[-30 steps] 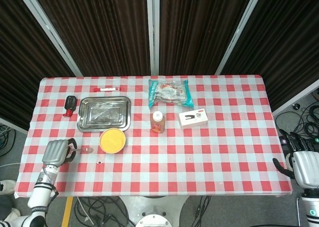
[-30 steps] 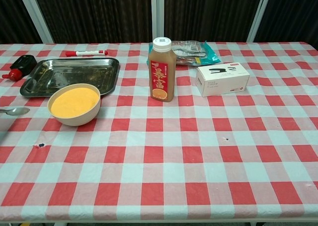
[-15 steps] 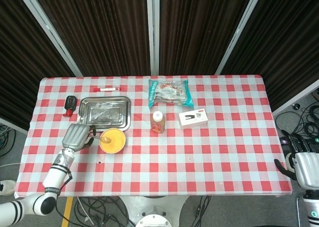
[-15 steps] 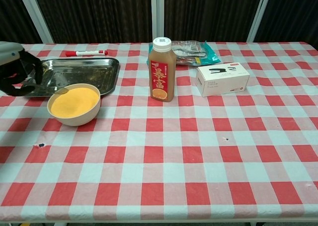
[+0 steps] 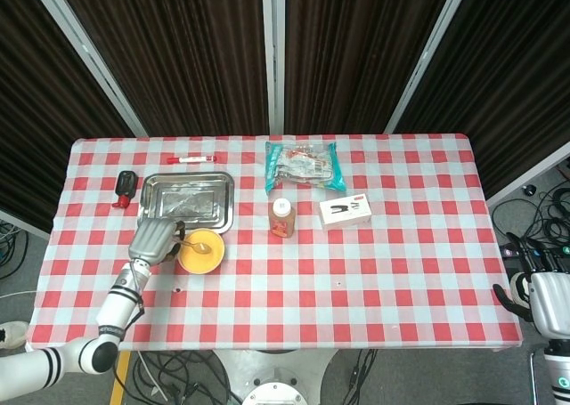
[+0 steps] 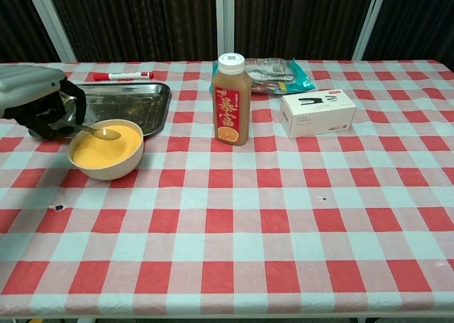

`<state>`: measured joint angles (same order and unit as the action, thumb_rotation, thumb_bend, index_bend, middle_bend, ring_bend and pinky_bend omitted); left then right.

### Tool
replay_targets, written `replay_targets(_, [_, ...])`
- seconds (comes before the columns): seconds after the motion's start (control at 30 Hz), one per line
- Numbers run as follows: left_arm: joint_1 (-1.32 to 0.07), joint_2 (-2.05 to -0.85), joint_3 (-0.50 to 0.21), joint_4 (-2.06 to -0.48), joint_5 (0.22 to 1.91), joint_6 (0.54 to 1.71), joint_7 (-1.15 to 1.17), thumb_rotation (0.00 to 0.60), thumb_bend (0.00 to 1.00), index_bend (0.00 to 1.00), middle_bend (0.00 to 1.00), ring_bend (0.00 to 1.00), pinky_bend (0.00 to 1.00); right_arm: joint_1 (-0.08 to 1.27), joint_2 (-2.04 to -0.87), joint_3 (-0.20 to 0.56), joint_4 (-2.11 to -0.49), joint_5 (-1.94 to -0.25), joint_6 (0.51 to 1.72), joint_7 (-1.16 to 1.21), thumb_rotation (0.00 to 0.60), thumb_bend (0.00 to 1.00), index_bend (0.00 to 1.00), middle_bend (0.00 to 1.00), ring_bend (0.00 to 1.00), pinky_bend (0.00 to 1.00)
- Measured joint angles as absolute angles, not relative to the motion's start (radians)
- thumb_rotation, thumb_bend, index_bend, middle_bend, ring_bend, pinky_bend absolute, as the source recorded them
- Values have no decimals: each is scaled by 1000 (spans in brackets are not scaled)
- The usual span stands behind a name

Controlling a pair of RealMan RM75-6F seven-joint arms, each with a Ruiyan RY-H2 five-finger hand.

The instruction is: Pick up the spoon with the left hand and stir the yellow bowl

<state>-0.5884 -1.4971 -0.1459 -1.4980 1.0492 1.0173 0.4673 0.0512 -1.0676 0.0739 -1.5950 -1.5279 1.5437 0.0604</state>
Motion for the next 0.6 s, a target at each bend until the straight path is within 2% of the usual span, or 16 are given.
replay_targets(0.37, [-601,-1492,-127,-1521,1041,1013,487,600,418,465,1000,992,1000,50,-1069,75,-1591,-1525,1541,63,600,193,103,272,131,215])
replay_targets(0.6, [-601,-1485,-128,-1533,1058,1036,477,600,403,505,1000,992,1000,52,-1070,75,-1590,-1529,1539,64,600,193,103,272,131,217])
